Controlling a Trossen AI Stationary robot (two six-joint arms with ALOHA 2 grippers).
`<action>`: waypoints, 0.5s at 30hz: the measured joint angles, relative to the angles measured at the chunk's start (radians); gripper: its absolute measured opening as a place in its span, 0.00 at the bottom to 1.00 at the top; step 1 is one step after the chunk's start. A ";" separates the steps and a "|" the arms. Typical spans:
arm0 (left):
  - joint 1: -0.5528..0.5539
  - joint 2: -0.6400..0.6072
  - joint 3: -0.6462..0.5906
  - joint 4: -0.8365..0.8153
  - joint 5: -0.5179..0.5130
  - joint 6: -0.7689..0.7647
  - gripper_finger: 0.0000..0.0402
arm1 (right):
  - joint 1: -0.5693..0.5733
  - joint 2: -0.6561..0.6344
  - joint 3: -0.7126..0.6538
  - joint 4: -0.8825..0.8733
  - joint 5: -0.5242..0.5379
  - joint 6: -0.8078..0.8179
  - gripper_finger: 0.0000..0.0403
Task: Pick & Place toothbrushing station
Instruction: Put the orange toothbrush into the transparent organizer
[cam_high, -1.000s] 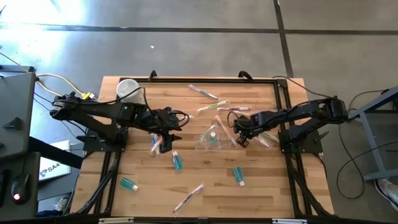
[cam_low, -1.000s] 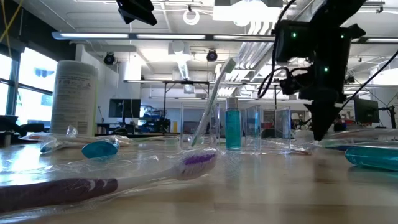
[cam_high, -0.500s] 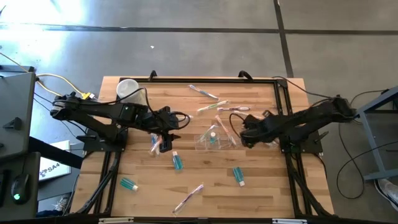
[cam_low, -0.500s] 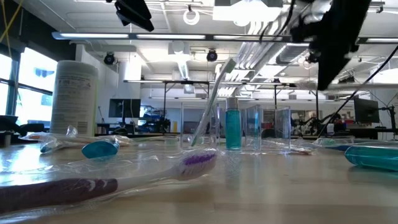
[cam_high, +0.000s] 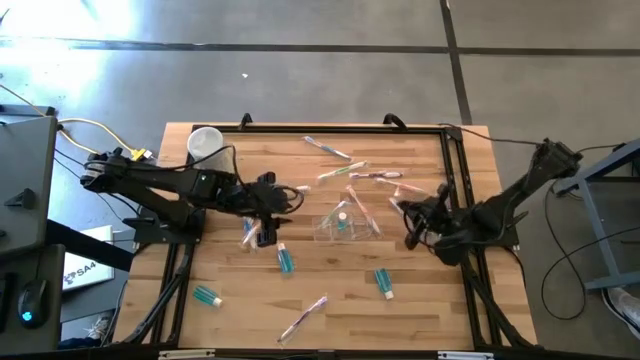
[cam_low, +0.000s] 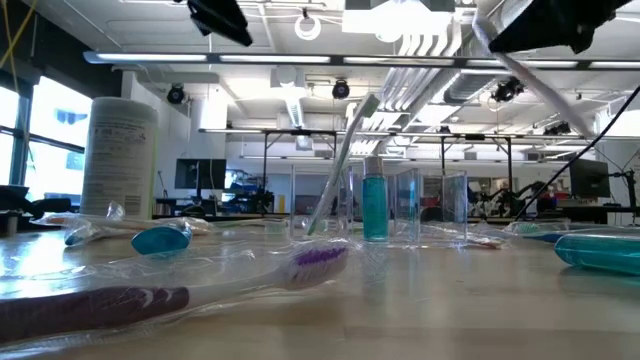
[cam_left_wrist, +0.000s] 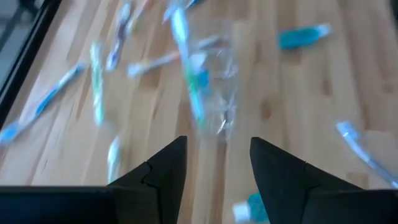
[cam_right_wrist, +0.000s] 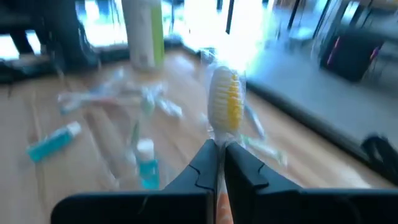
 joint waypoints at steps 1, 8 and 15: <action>-0.007 0.000 -0.012 0.024 0.000 0.006 0.43 | -0.001 0.000 -0.035 0.108 0.033 -0.065 0.01; -0.016 0.000 -0.108 0.185 0.004 0.010 0.43 | -0.020 0.003 -0.250 0.961 -0.117 -0.701 0.01; -0.015 0.000 -0.178 0.364 0.089 0.041 0.43 | -0.132 0.008 -0.461 1.619 -0.490 -1.015 0.01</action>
